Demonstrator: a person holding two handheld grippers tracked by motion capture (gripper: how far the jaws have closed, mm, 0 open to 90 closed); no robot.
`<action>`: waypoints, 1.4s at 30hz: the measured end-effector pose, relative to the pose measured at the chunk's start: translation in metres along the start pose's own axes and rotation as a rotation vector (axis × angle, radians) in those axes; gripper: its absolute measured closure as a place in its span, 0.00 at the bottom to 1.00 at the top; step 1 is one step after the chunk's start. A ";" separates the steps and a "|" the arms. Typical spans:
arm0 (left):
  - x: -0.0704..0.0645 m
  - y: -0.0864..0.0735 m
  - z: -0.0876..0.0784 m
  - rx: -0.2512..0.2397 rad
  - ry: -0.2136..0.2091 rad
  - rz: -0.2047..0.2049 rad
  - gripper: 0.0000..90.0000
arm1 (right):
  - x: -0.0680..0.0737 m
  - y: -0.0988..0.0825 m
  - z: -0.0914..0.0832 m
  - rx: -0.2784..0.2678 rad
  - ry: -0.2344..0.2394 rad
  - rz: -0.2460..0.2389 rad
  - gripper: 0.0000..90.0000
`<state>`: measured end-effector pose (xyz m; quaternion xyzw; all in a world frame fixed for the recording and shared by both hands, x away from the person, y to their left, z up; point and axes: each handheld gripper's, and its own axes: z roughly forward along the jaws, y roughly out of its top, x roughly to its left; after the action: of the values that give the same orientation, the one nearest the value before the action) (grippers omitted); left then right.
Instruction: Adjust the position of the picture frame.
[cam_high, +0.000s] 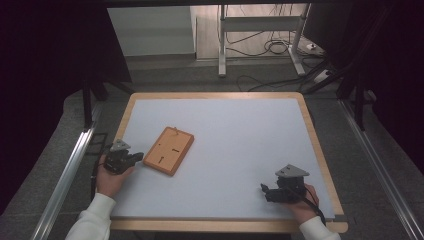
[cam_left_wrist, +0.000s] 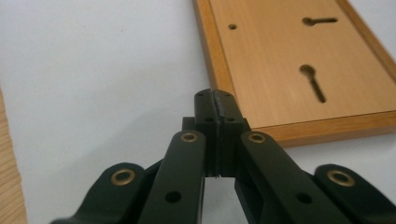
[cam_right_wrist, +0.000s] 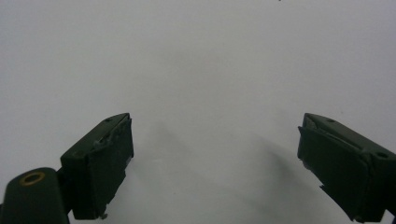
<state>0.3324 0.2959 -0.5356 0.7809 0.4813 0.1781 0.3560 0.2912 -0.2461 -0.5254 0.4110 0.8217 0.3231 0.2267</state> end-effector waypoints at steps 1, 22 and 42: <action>0.000 0.000 0.000 0.000 0.000 0.000 1.00 | 0.000 0.000 0.000 0.000 0.000 0.000 0.12; -0.008 -0.003 0.007 0.042 -0.087 0.016 1.00 | 0.002 0.001 0.000 0.002 -0.002 -0.004 0.12; -0.040 0.004 0.012 0.047 -0.193 0.065 1.00 | 0.003 0.001 0.001 0.002 0.000 -0.006 0.12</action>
<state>0.3232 0.2546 -0.5383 0.8178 0.4234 0.1022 0.3762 0.2907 -0.2431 -0.5252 0.4088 0.8232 0.3216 0.2275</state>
